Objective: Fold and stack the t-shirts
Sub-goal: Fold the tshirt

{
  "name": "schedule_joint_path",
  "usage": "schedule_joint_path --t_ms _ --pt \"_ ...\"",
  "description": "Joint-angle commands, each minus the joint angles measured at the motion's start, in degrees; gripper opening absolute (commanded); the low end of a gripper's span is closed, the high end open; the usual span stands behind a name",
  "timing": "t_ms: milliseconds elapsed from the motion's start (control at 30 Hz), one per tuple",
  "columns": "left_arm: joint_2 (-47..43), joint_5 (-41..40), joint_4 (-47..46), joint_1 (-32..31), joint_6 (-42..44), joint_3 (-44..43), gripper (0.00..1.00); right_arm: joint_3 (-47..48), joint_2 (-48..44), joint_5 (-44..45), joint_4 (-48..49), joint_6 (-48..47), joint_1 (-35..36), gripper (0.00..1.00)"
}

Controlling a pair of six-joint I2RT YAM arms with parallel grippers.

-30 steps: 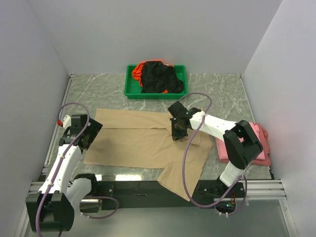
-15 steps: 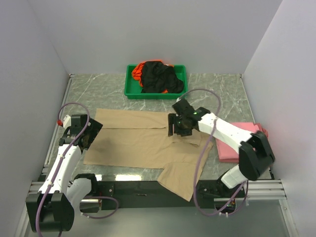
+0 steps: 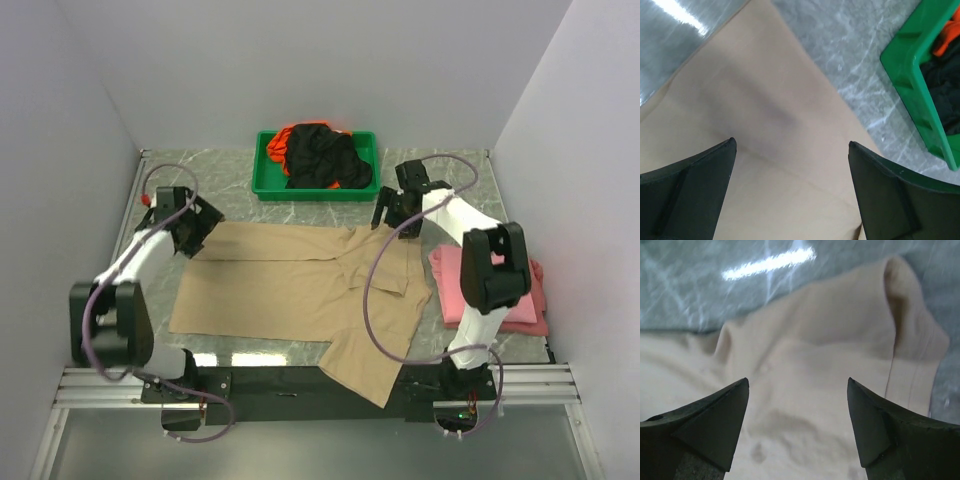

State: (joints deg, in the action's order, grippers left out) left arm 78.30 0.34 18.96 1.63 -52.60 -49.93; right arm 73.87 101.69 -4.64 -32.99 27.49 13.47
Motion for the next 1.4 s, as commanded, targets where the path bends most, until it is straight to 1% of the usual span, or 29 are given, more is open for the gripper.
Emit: schedule_joint_path --t_ms 0,67,100,233,267,433,567,667,767,833,867,900,933,1033,1067,1100,1133,1167,1200,1233,1267,1300,1333,1367 --pt "7.7 2.7 -3.7 0.0 3.1 -7.1 0.99 6.2 6.0 -0.2 0.3 -1.9 -1.8 0.85" --pt "11.3 3.4 -5.4 0.0 4.3 -7.8 0.99 9.3 9.6 1.3 -0.3 -3.4 -2.6 0.85" --pt "12.3 2.2 -5.6 0.0 4.3 -8.1 0.99 10.6 10.6 1.5 -0.3 -4.4 -2.8 0.85" --pt "17.1 -0.2 -3.6 0.0 4.2 -9.6 0.99 13.1 15.0 3.2 -1.7 -6.2 -3.9 0.84" --pt "17.8 -2.0 -3.5 0.1 4.2 -9.7 0.99 13.8 16.8 3.4 -2.1 -6.0 -4.2 0.84" --pt "23.8 -6.7 -0.5 0.4 4.0 -12.6 0.99 20.7 22.1 2.9 -5.9 -6.9 -5.5 0.85" --pt "26.3 -6.5 -1.2 0.4 3.7 -13.6 0.99 25.4 25.0 3.3 -8.1 -8.1 -6.0 0.85" --pt "28.2 -6.9 -0.8 0.4 3.0 -15.6 0.99 29.7 27.7 1.5 -9.3 -8.5 -6.6 0.85" --pt "29.4 -5.9 -1.2 0.5 2.9 -17.2 0.99 34.0 29.6 1.5 -11.0 -8.9 -6.9 0.85" --pt "29.5 -6.4 -0.2 0.5 3.0 -19.0 0.99 35.6 29.9 3.0 -11.1 -9.1 -7.0 0.84" --pt "29.5 -7.0 1.9 0.5 3.1 -19.8 0.99 36.3 29.8 4.0 -11.8 -9.0 -6.9 0.84" --pt "29.3 -8.6 2.9 0.5 3.3 -21.6 0.99 37.7 29.5 4.6 -12.4 -9.0 -6.8 0.84" --pt "28.1 -9.0 3.8 0.5 3.5 -22.1 0.99 37.8 28.7 6.1 -12.7 -8.8 -6.7 0.84" --pt "22.3 -9.8 5.6 0.5 3.1 -21.2 0.99 34.3 22.9 8.4 -10.7 -7.7 -6.4 0.84" --pt "20.3 -10.1 6.2 0.5 2.6 -20.4 0.99 32.8 18.8 9.0 -10.2 -7.3 -6.2 0.84" --pt "16.1 -10.6 7.2 0.5 1.4 -18.3 0.99 29.1 16.5 9.3 -9.5 -7.1 -6.1 0.85" --pt "13.8 -11.7 8.7 0.5 0.7 -16.9 0.99 26.6 14.0 10.4 -7.8 -6.3 -5.8 0.85" --pt "11.5 -12.4 9.9 0.5 0.0 -15.3 0.99 24.0 8.9 11.0 -6.9 -5.9 -5.1 0.85" --pt "7.3 -13.3 10.9 0.5 -1.8 -12.0 0.99 18.3 6.2 11.2 -5.9 -5.6 -4.8 0.85" --pt "5.2 -16.0 13.7 0.4 -2.9 -10.1 0.99 15.2 3.6 11.9 -3.9 -4.6 -4.3 0.85" --pt "3.3 -17.9 15.4 0.5 -4.3 -6.4 0.99 12.2 -1.4 11.9 -2.8 -3.9 -3.4 0.85" --pt "-0.2 -19.0 17.0 0.4 -7.1 -4.5 0.99 6.5 -3.7 11.8 -1.7 -3.2 -2.8 0.85" --pt "-2.2 -20.4 19.8 0.5 -8.4 -2.4 0.99 3.7 -5.8 11.6 -0.1 -1.7 -2.4 0.85" --pt "-4.3 -20.1 20.4 0.5 -9.8 2.2 0.99 1.0 -9.5 10.5 0.8 -0.9 -2.1 0.85"
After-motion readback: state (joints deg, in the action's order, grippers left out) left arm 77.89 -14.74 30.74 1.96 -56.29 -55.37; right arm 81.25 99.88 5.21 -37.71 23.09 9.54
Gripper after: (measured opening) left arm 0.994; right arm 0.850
